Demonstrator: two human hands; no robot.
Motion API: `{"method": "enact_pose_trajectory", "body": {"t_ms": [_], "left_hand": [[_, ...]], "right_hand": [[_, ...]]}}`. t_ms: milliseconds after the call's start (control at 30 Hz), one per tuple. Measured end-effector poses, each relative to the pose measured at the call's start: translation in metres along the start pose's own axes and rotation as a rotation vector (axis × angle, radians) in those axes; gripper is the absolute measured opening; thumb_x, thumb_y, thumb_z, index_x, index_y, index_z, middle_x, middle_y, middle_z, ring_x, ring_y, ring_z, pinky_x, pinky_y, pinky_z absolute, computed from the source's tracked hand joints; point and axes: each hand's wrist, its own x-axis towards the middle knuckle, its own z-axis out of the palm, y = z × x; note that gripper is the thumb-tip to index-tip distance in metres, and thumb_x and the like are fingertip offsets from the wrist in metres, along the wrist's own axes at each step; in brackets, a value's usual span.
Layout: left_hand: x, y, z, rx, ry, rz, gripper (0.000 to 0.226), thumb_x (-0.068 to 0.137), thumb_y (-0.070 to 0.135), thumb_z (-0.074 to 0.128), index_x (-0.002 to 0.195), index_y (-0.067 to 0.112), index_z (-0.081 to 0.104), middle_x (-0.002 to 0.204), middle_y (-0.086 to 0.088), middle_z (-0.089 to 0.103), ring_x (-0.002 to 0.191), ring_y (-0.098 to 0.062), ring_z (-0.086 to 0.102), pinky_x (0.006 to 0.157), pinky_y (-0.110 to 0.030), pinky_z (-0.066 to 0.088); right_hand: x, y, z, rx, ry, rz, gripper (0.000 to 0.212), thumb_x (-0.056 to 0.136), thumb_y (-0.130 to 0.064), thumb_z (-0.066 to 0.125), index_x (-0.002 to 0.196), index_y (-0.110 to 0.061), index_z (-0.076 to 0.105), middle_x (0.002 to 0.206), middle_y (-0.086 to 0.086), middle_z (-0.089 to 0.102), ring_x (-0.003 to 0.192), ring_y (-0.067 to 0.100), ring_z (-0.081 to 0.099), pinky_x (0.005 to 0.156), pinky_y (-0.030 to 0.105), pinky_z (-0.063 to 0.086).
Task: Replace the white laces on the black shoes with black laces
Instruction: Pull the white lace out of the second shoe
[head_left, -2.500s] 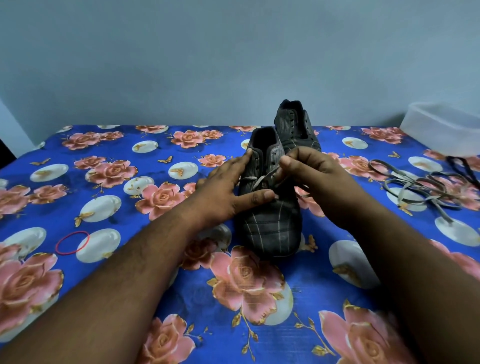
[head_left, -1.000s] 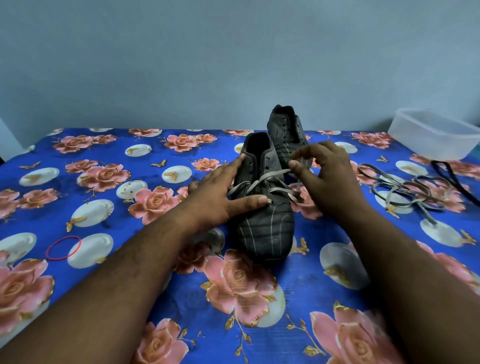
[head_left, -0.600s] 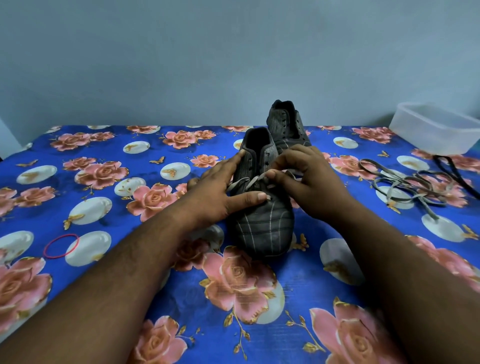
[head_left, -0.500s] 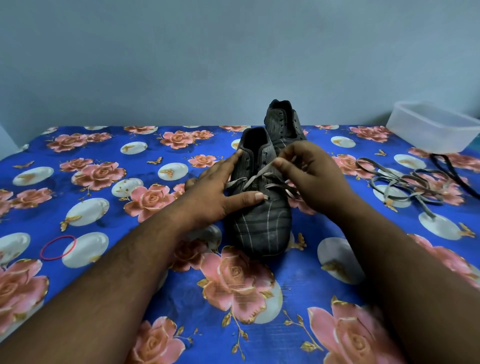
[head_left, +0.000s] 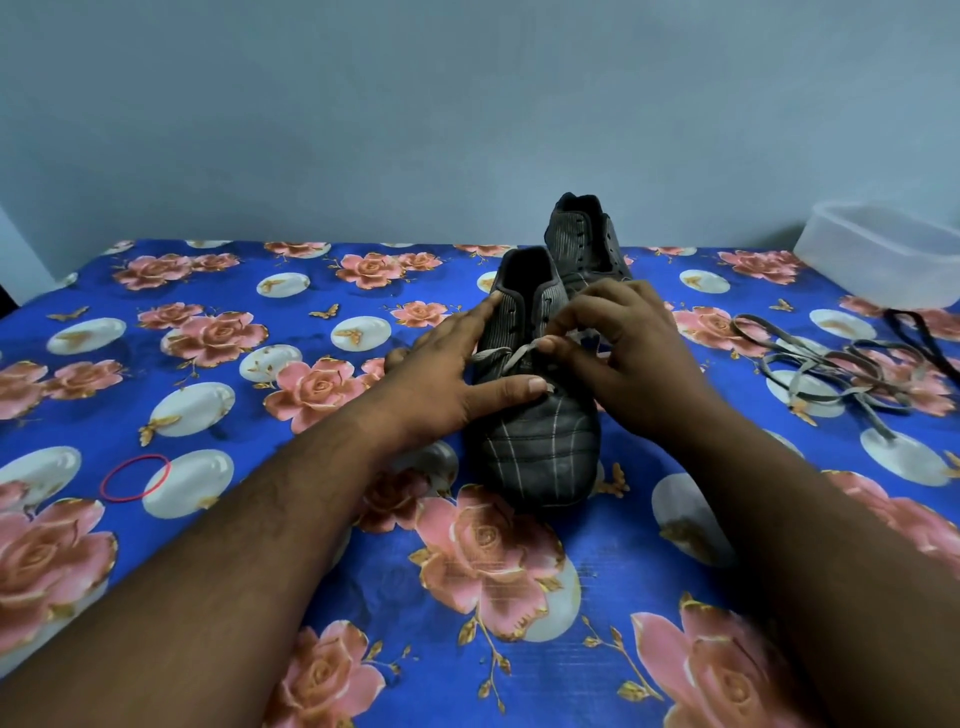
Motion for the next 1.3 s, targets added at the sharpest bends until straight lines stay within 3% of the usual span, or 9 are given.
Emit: {"method": "enact_pose_trajectory", "body": {"t_ms": [133,200,267,367,533,700,933,1133,1300], "left_hand": [[0.0,0.001,0.0,-0.007,-0.001,0.008,0.117,0.055,0.092,0.051,0.157,0.05,0.011,0.165,0.01,0.025,0.153,-0.009,0.017,0.123,-0.053,0.017],[-0.001,0.002,0.0,-0.005,-0.005,0.004,0.116,0.055,0.092,0.051,0.157,0.051,0.011,0.164,0.01,0.026,0.152,-0.01,0.02,0.122,-0.053,0.017],[-0.001,0.002,-0.001,-0.007,-0.006,0.002,0.117,0.053,0.093,0.047,0.156,0.052,0.011,0.164,0.011,0.026,0.152,-0.01,0.022,0.122,-0.054,0.018],[0.0,0.001,0.0,-0.01,-0.01,0.005,0.118,0.052,0.095,0.046,0.156,0.052,0.009,0.165,0.012,0.023,0.152,-0.01,0.019,0.122,-0.054,0.018],[0.002,-0.002,0.001,-0.016,-0.001,0.008,0.12,0.052,0.095,0.047,0.157,0.05,0.01,0.165,0.011,0.023,0.153,-0.011,0.019,0.122,-0.054,0.02],[0.003,-0.003,0.002,-0.016,0.004,0.02,0.119,0.053,0.096,0.047,0.157,0.05,0.01,0.166,0.012,0.023,0.153,-0.01,0.017,0.122,-0.052,0.02],[0.001,-0.002,0.001,-0.005,0.005,0.021,0.116,0.054,0.095,0.045,0.156,0.051,0.01,0.164,0.013,0.025,0.151,-0.007,0.021,0.122,-0.051,0.021],[0.002,-0.003,0.002,-0.024,0.018,0.025,0.115,0.055,0.094,0.05,0.155,0.053,0.012,0.162,0.017,0.028,0.149,-0.005,0.025,0.122,-0.051,0.023],[0.003,-0.004,0.002,-0.037,0.017,0.029,0.116,0.054,0.095,0.05,0.155,0.053,0.012,0.163,0.017,0.027,0.15,-0.006,0.023,0.122,-0.052,0.023]], "right_hand": [[0.003,0.007,-0.004,0.128,0.006,0.05,0.009,0.089,-0.045,0.064,0.088,-0.036,0.064,0.093,-0.012,0.058,0.096,0.019,0.053,0.086,0.033,0.04],[0.005,0.013,-0.008,0.192,0.047,0.139,0.012,0.09,-0.038,0.067,0.086,-0.027,0.065,0.089,-0.009,0.058,0.089,0.015,0.055,0.08,0.029,0.041],[0.005,0.019,-0.011,0.219,0.075,0.251,0.013,0.094,-0.031,0.069,0.086,-0.02,0.067,0.088,-0.005,0.059,0.086,0.017,0.057,0.079,0.034,0.046],[0.004,0.023,-0.01,0.136,0.09,0.313,0.011,0.092,-0.039,0.066,0.089,-0.028,0.067,0.094,-0.003,0.061,0.097,0.023,0.057,0.09,0.044,0.047],[0.001,-0.001,-0.006,0.021,0.06,0.113,0.033,0.087,-0.062,0.056,0.106,-0.039,0.07,0.114,-0.011,0.059,0.116,0.019,0.047,0.097,0.044,0.038],[0.0,-0.009,0.001,-0.003,-0.003,0.015,0.028,0.086,-0.061,0.058,0.092,-0.036,0.07,0.101,-0.016,0.062,0.112,0.02,0.048,0.096,0.053,0.039],[-0.001,-0.007,-0.005,0.001,-0.048,0.015,0.04,0.077,-0.074,0.057,0.088,-0.038,0.07,0.102,-0.016,0.062,0.11,0.016,0.048,0.094,0.048,0.04],[0.001,-0.001,-0.003,-0.021,-0.029,-0.023,0.031,0.084,-0.06,0.06,0.089,-0.032,0.072,0.096,-0.017,0.058,0.104,0.016,0.047,0.088,0.047,0.042],[0.001,0.008,0.001,-0.009,-0.079,-0.042,0.03,0.092,-0.058,0.05,0.091,-0.03,0.063,0.094,-0.019,0.052,0.1,0.016,0.046,0.088,0.05,0.044]]}}
